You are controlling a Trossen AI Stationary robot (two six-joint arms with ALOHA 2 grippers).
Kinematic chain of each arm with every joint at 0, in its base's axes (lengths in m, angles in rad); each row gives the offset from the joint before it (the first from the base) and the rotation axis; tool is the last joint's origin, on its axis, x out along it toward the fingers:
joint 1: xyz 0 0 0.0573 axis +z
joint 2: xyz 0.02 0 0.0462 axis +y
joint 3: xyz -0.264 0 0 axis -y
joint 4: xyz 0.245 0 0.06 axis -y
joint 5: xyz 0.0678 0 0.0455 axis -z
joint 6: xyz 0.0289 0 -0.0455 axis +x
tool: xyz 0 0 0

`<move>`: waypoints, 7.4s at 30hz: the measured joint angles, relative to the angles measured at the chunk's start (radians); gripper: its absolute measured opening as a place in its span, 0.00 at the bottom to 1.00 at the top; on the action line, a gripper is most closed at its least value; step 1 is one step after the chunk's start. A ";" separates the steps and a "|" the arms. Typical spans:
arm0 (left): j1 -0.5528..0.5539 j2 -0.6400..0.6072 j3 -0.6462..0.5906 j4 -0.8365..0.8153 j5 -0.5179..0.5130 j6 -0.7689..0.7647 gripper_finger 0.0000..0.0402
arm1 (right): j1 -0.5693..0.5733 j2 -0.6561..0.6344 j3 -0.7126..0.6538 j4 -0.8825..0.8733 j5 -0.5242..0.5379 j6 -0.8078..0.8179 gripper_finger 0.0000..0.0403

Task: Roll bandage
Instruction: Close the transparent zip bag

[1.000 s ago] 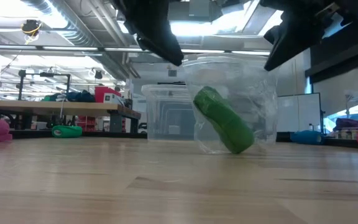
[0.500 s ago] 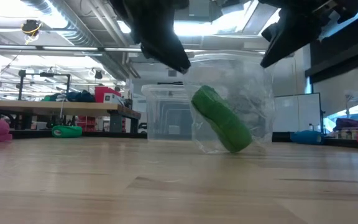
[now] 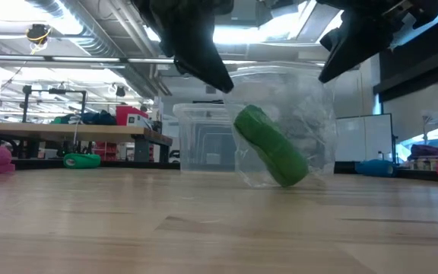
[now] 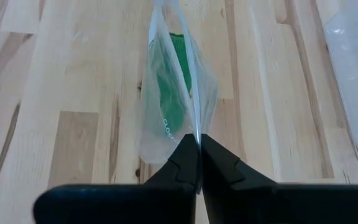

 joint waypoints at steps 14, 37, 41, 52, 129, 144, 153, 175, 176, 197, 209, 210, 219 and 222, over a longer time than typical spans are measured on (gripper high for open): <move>0.005 0.000 0.000 -0.002 -0.019 -0.012 0.00 | 0.000 0.000 0.043 -0.091 -0.004 0.000 0.07; -0.009 -0.001 0.000 0.015 -0.026 0.004 0.00 | -0.010 0.291 0.079 0.582 0.001 -0.238 0.44; -0.009 -0.001 0.000 0.025 -0.026 0.010 0.00 | -0.034 0.331 0.079 0.584 0.004 -0.236 0.44; -0.008 -0.002 0.000 0.022 -0.026 0.011 0.00 | -0.040 0.335 0.079 0.590 0.001 -0.237 0.20; -0.002 -0.019 0.000 0.090 -0.038 0.000 0.14 | -0.039 0.284 0.080 0.422 0.000 -0.185 0.08; -0.003 0.013 0.000 0.105 -0.076 -0.010 0.04 | -0.040 0.285 0.080 0.415 0.001 -0.186 0.08; -0.003 0.013 0.000 0.105 -0.216 -0.127 0.00 | -0.040 0.285 0.080 0.419 0.086 -0.139 0.08; -0.002 0.013 0.000 0.050 -0.326 -0.157 0.01 | -0.039 0.226 0.080 0.221 0.154 0.005 0.08; -0.002 0.013 0.000 0.061 -0.294 -0.140 0.01 | -0.039 0.225 0.080 0.232 0.150 0.000 0.08; 0.051 0.073 0.000 0.219 -0.111 0.002 0.33 | -0.039 0.225 0.080 0.250 0.078 -0.054 0.08; 0.050 0.077 0.000 0.260 -0.036 0.089 0.14 | -0.039 0.225 0.080 0.248 0.079 -0.056 0.08; 0.050 0.078 0.000 0.262 -0.036 0.096 0.11 | -0.039 0.225 0.080 0.247 0.079 -0.058 0.08; 0.057 0.080 -0.001 0.275 -0.041 0.128 0.00 | -0.039 0.225 0.080 0.239 0.080 -0.071 0.08; 0.056 0.081 -0.001 0.279 -0.048 0.135 0.00 | -0.039 0.224 0.081 0.219 0.080 -0.072 0.08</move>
